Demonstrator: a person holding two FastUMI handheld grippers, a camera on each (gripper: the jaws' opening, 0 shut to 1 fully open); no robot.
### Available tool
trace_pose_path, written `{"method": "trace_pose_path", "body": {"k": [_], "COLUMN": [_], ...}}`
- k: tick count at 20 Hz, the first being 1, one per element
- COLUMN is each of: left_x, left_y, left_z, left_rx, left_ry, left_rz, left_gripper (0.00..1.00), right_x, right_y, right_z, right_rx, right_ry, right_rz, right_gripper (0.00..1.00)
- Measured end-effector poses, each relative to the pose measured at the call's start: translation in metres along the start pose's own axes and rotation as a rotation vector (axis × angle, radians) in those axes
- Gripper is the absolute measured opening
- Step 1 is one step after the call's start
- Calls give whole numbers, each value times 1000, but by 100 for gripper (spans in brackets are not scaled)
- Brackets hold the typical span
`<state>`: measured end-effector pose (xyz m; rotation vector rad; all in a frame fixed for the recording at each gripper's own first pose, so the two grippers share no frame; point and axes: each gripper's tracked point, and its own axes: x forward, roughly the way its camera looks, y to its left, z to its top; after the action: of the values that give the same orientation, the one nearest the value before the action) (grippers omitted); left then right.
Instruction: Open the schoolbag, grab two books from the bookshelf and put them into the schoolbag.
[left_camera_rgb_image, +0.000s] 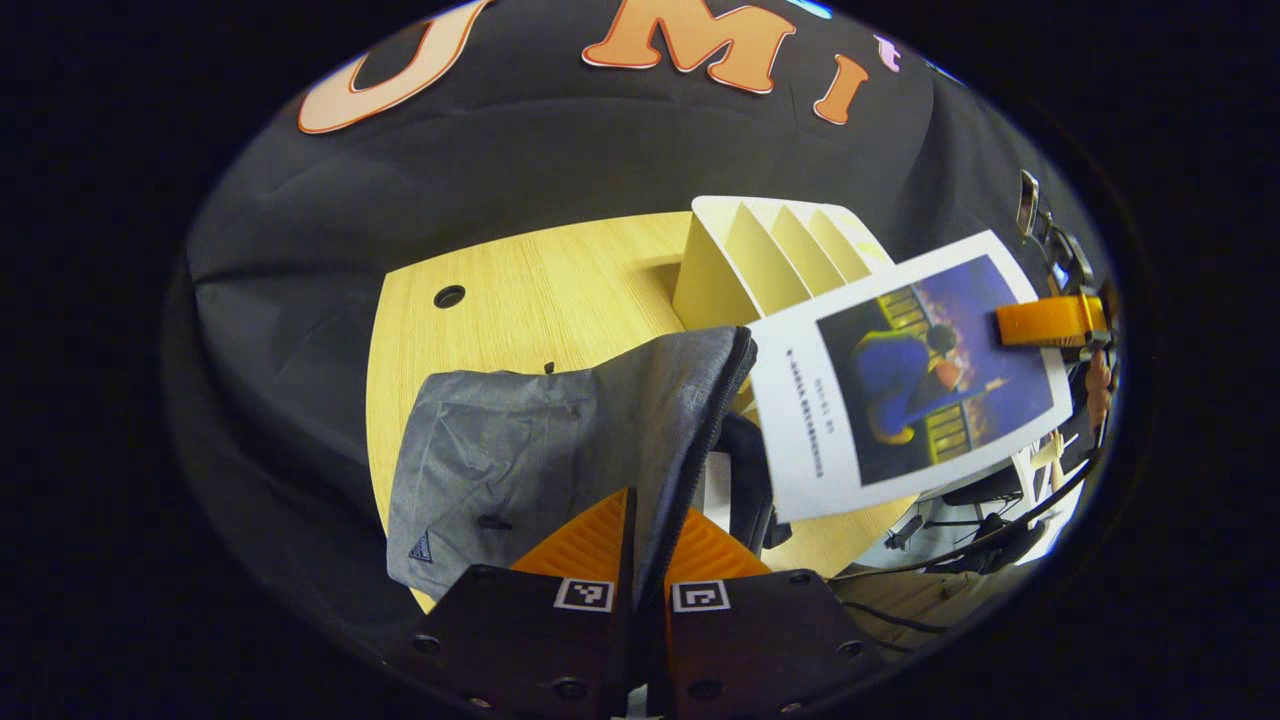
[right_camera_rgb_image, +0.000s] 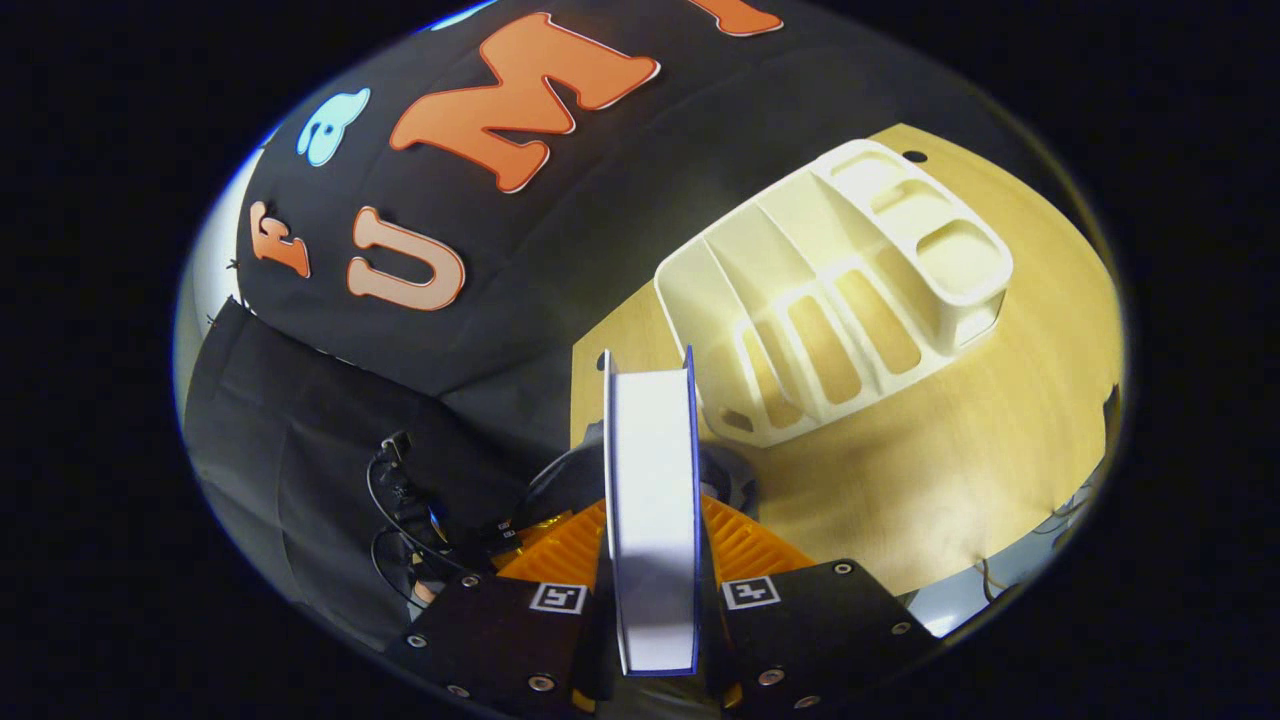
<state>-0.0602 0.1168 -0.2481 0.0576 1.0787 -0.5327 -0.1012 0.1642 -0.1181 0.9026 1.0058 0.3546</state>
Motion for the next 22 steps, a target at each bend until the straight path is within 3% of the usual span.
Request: {"method": "trace_pose_path", "body": {"k": [7, 22], "left_x": [-16, -26], "left_y": [9, 6], "left_z": [11, 28], "left_rx": [-12, -48], "left_ry": [-42, -101], "left_rz": [-3, 32], "left_gripper": [7, 7], "right_x": [53, 158], "right_y": [1, 20], "right_z": [-37, -79], "right_rx": [29, 219], "right_ry": [11, 30], "right_rz": [45, 182], "right_gripper": [35, 34]}}
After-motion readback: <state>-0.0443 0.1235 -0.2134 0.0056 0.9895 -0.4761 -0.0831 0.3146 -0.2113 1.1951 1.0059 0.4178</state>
